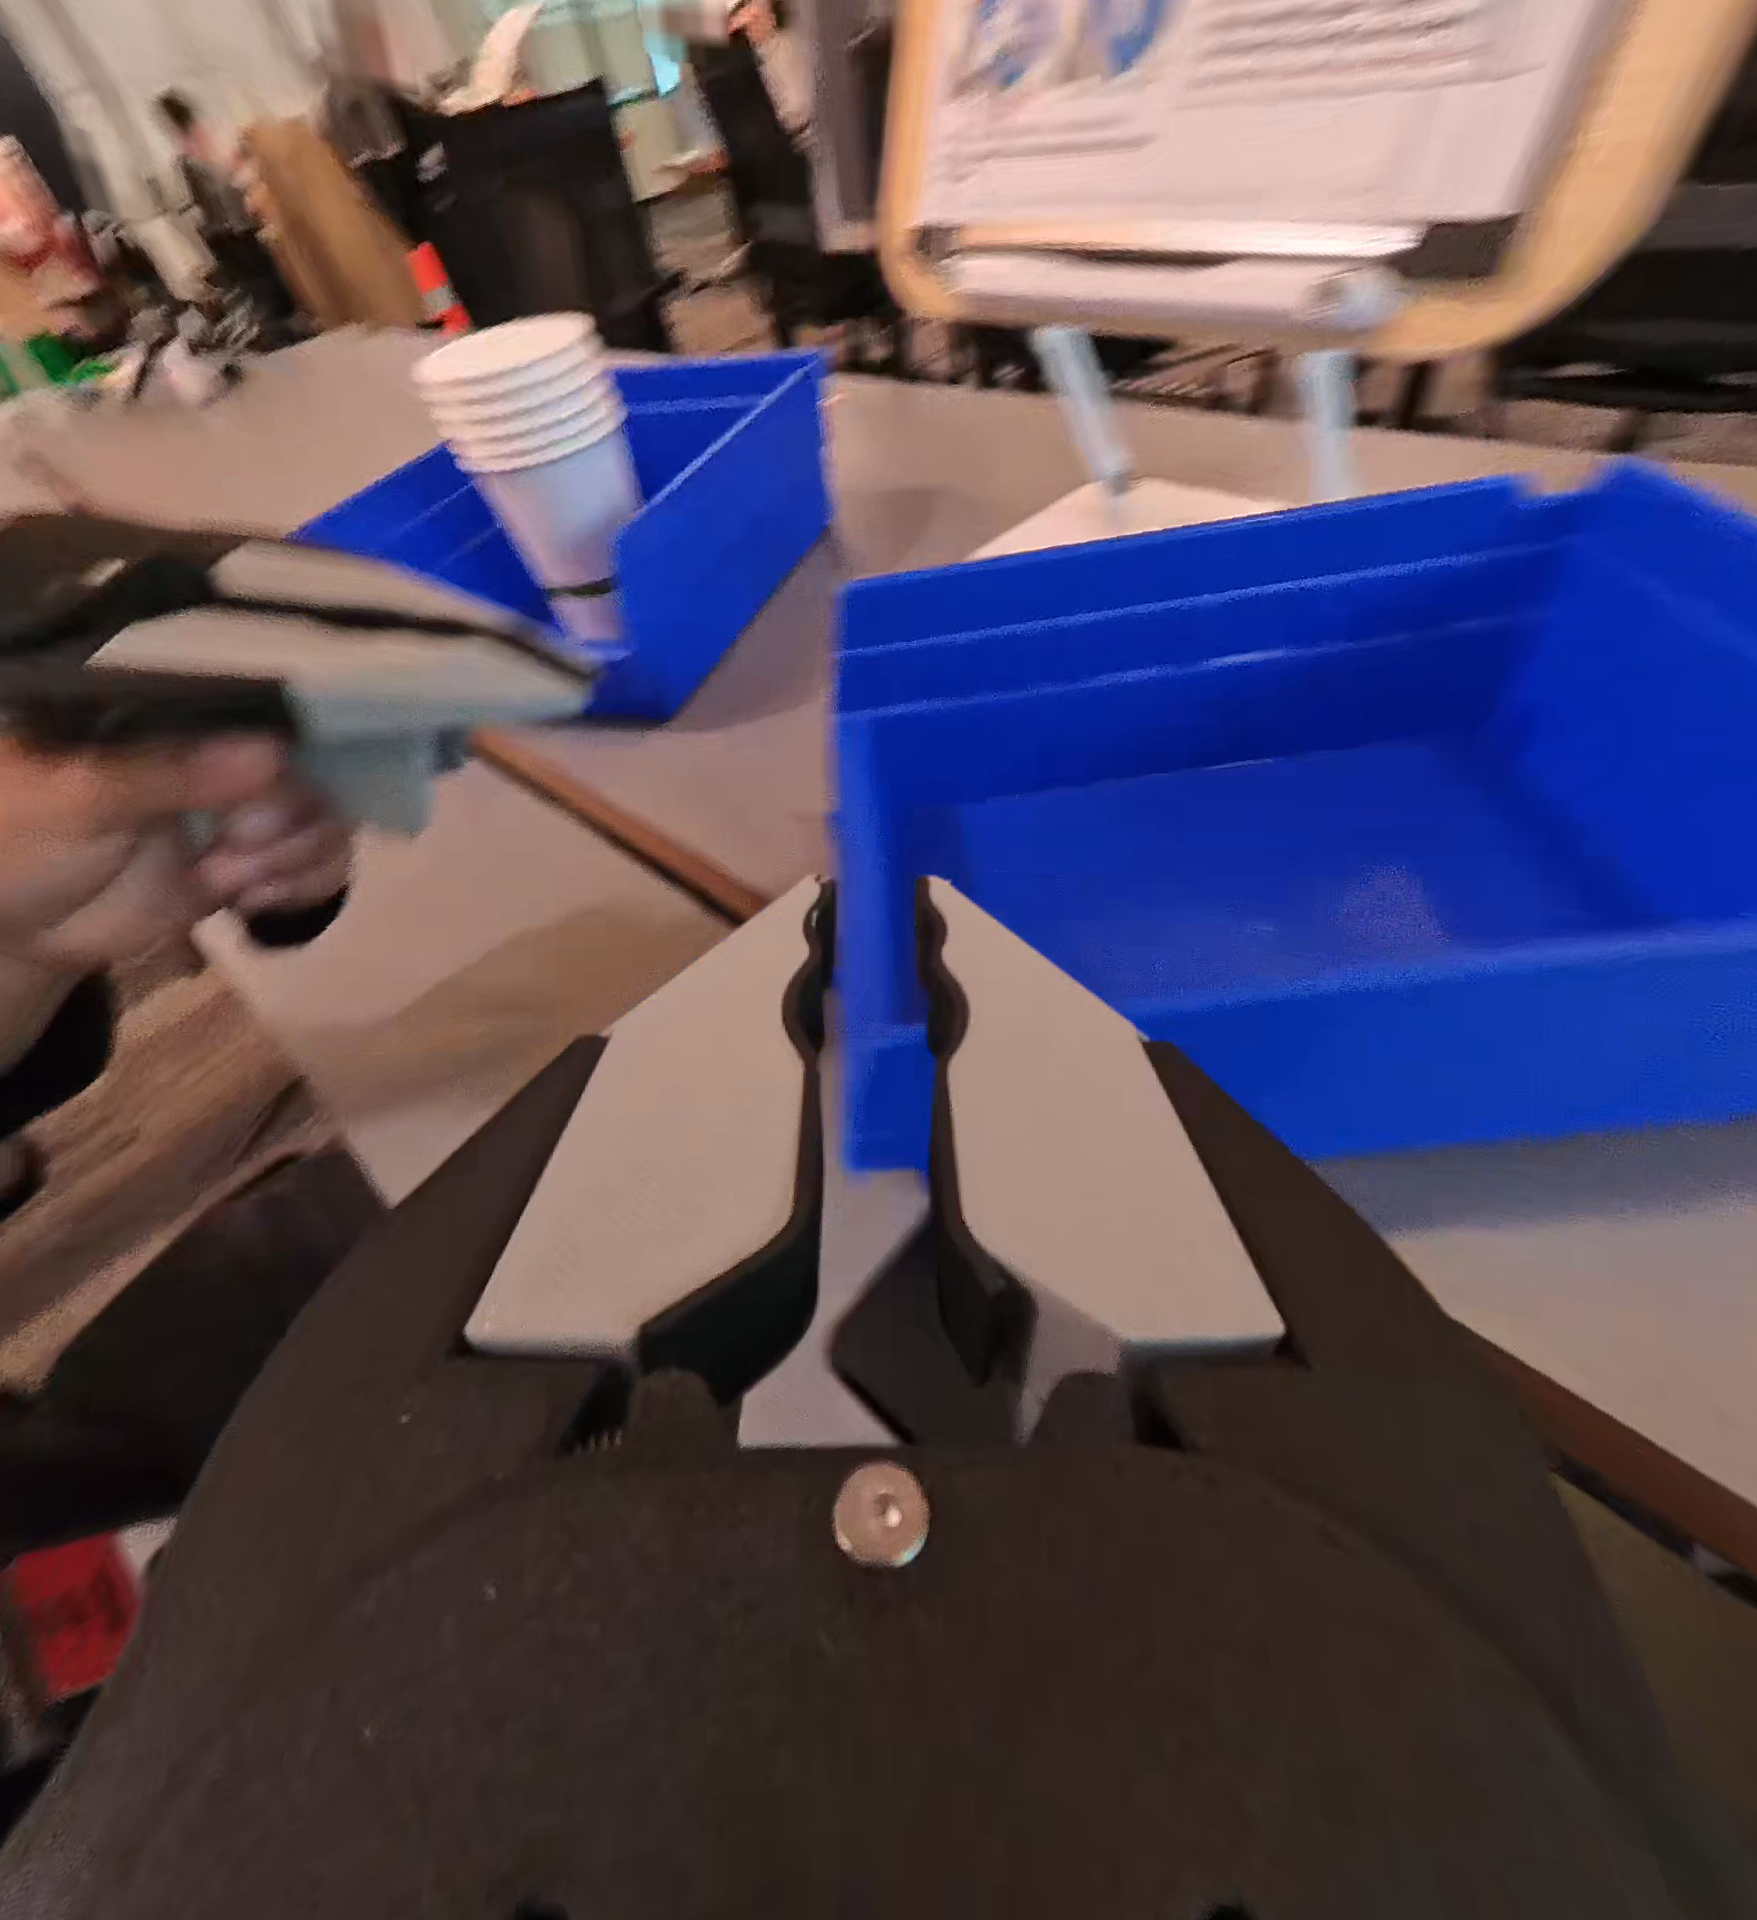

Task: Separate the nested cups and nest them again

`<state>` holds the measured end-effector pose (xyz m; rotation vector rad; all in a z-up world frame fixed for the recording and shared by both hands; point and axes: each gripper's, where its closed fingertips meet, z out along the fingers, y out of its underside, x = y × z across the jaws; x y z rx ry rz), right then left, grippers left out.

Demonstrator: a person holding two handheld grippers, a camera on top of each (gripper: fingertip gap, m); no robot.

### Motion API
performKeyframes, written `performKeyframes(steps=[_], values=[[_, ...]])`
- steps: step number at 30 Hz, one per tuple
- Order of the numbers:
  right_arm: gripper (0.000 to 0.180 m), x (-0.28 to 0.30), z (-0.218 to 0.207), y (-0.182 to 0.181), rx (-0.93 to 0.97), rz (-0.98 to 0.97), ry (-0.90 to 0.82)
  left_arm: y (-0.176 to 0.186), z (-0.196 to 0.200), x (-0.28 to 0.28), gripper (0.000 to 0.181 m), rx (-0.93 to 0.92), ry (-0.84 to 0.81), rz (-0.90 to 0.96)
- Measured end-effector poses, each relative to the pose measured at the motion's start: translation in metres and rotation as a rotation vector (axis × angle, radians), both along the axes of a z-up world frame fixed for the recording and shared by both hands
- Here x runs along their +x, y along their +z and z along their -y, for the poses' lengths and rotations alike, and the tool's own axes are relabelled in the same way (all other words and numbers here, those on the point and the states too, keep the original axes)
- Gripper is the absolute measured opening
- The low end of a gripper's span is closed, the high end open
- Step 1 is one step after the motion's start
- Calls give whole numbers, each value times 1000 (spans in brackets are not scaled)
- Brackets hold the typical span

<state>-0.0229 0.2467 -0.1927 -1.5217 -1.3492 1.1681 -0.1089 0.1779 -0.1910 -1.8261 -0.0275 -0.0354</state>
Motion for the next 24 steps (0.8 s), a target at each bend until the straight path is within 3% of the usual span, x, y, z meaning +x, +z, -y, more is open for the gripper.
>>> performKeyframes(steps=[3,5,9,14,19,24], values=[[0,-27,62,-17,68,58,143,-18,30,-63,0,-56,127,7],[0,-40,69,-35,168,121,116,-33,48,-99,0,-100,192,17],[0,-44,39,-60,182,228,19,-58,89,-172,0,-197,362,-25],[0,-16,-11,-59,181,264,-92,-65,156,-251,0,-209,566,-51],[0,13,-67,-59,170,284,-189,-63,205,-304,0,-206,699,-56],[0,23,-142,-69,197,331,-304,-70,225,-333,0,-233,730,-20]])
